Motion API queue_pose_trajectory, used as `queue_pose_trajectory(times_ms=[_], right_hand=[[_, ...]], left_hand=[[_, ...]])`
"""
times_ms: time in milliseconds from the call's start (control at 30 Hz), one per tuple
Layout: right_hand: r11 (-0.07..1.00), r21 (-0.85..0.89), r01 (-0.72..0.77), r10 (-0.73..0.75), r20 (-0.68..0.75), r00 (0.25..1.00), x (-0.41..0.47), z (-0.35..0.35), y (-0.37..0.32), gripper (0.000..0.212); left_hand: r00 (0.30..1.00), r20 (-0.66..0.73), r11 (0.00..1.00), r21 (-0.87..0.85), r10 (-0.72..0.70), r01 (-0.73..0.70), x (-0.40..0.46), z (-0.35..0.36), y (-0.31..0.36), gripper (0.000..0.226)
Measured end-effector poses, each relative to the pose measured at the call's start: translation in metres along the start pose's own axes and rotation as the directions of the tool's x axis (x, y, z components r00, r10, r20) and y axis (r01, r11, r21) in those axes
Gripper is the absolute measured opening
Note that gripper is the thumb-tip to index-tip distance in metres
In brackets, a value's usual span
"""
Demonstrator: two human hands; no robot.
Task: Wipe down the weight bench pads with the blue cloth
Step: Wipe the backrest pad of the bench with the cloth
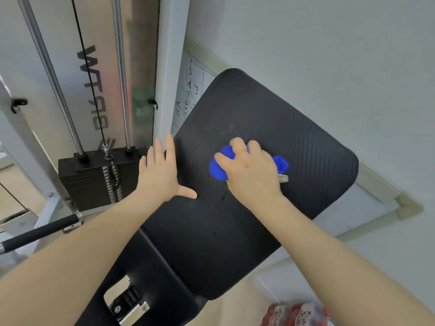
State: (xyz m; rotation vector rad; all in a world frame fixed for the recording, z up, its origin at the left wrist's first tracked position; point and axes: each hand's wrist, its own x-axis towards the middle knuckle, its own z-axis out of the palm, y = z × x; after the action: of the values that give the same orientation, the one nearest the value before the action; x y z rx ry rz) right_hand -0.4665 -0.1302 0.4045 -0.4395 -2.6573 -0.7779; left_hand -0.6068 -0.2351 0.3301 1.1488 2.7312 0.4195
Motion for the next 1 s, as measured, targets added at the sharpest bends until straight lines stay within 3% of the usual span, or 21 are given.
queue_pose_trajectory(times_ms=[133, 267, 400, 533, 667, 733, 767, 867, 900, 1000], right_hand=[[0.999, 0.026, -0.039, 0.040, -0.069, 0.997, 0.034, 0.012, -0.018, 0.031], [0.991, 0.130, -0.007, 0.012, -0.035, 0.999, -0.014, 0.002, -0.003, 0.039], [0.997, 0.071, 0.022, -0.021, -0.008, 1.000, -0.010, -0.008, 0.009, 0.037], [0.994, -0.035, -0.105, 0.099, -0.130, 0.987, 0.069, 0.006, 0.000, 0.035], [0.978, 0.028, -0.208, 0.209, -0.238, 0.949, 0.082, 0.018, -0.014, 0.036], [0.992, 0.014, -0.129, 0.130, -0.160, 0.979, 0.052, 0.024, -0.032, 0.036], [0.999, -0.021, -0.048, 0.047, -0.051, 0.998, 0.036, 0.023, -0.043, 0.034], [0.978, -0.059, 0.201, -0.187, 0.191, 0.964, 0.025, 0.019, -0.054, 0.025], [0.978, -0.099, 0.182, -0.160, 0.198, 0.967, 0.042, 0.013, -0.044, 0.025], [0.979, -0.148, -0.142, 0.129, -0.090, 0.987, 0.109, -0.009, 0.001, 0.030]], left_hand=[[0.998, 0.059, 0.998, -0.063, 0.001, 0.003, 0.004, 0.002, -0.004, 0.151], [0.998, 0.063, 0.998, -0.064, 0.006, -0.002, 0.001, 0.003, -0.001, 0.150], [0.998, 0.060, 0.997, -0.082, -0.003, 0.008, 0.005, -0.001, -0.004, 0.150], [0.995, 0.103, 0.988, -0.152, -0.015, 0.031, 0.007, 0.005, -0.006, 0.149], [0.994, 0.107, 0.984, -0.177, -0.010, 0.029, 0.008, 0.006, -0.007, 0.149], [0.995, 0.100, 0.982, -0.187, 0.001, 0.018, 0.006, 0.004, -0.007, 0.148], [0.995, 0.102, 0.980, -0.201, 0.012, 0.009, 0.006, 0.003, -0.007, 0.147], [0.989, 0.139, 0.945, -0.327, 0.053, -0.005, 0.005, -0.001, -0.010, 0.137], [0.986, 0.154, 0.933, -0.359, 0.069, -0.010, 0.006, -0.003, -0.013, 0.132], [0.981, 0.154, 0.920, -0.389, 0.119, -0.051, 0.009, -0.004, -0.025, 0.115]])
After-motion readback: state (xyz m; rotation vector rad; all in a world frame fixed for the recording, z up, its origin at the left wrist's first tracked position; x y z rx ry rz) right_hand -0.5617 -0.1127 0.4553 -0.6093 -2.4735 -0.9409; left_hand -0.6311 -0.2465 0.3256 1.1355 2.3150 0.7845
